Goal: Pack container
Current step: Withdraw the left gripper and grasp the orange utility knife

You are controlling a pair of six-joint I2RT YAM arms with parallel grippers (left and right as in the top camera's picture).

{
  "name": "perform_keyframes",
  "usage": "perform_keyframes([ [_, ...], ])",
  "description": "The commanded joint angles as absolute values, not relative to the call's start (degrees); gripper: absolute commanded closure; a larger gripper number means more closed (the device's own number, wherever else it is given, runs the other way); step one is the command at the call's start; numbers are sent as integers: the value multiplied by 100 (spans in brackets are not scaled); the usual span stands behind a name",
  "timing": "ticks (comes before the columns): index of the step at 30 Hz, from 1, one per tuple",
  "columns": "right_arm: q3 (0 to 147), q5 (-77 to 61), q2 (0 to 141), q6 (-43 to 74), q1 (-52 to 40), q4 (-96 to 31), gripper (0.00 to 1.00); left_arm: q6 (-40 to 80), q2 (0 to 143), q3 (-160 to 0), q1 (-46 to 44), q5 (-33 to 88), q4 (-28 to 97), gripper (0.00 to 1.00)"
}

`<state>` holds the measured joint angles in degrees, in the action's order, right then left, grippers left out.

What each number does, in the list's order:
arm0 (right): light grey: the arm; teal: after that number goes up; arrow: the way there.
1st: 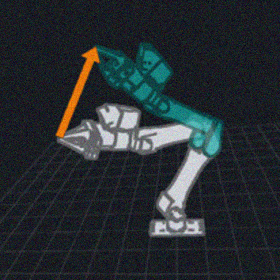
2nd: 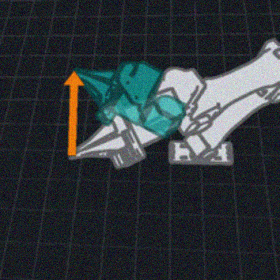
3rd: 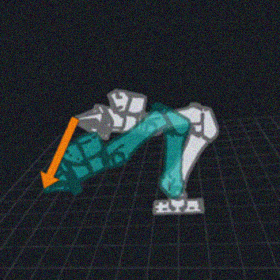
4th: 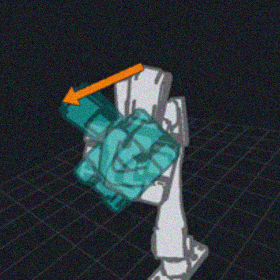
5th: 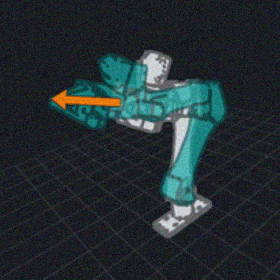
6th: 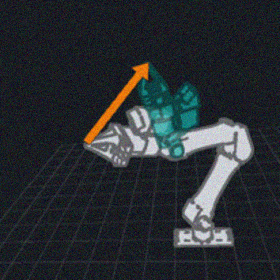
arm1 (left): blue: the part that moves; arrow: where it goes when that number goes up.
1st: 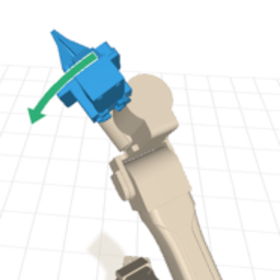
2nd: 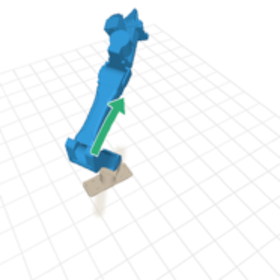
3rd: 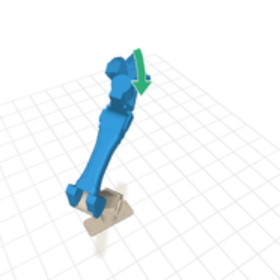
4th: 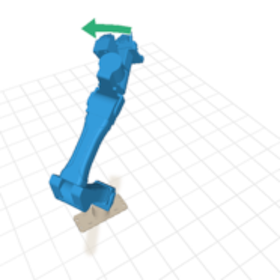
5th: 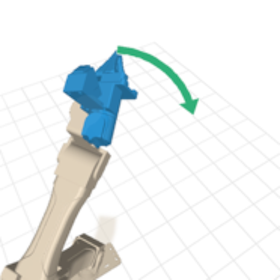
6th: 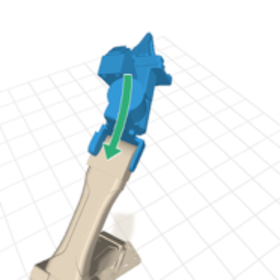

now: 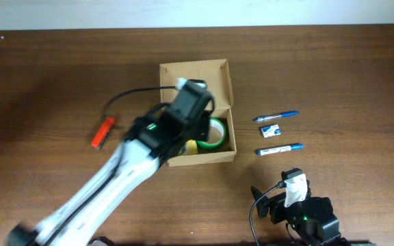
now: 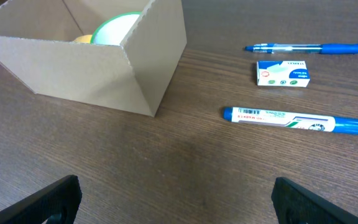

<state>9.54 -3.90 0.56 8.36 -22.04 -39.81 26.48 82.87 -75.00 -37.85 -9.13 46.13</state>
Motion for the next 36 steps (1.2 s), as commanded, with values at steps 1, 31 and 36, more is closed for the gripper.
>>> perform_keyframes([
  [1,921,-384,16,794,-2171,-3964,1,2624,7625,-7487,-3726,-2147,5210,98],
  [31,921,-384,16,794,-2171,-3964,1,-2738,9583,-7487,755,-16,5664,0],
  [36,921,-384,14,794,-2174,-3964,1,-2799,10571,-7487,757,73,5129,0],
])
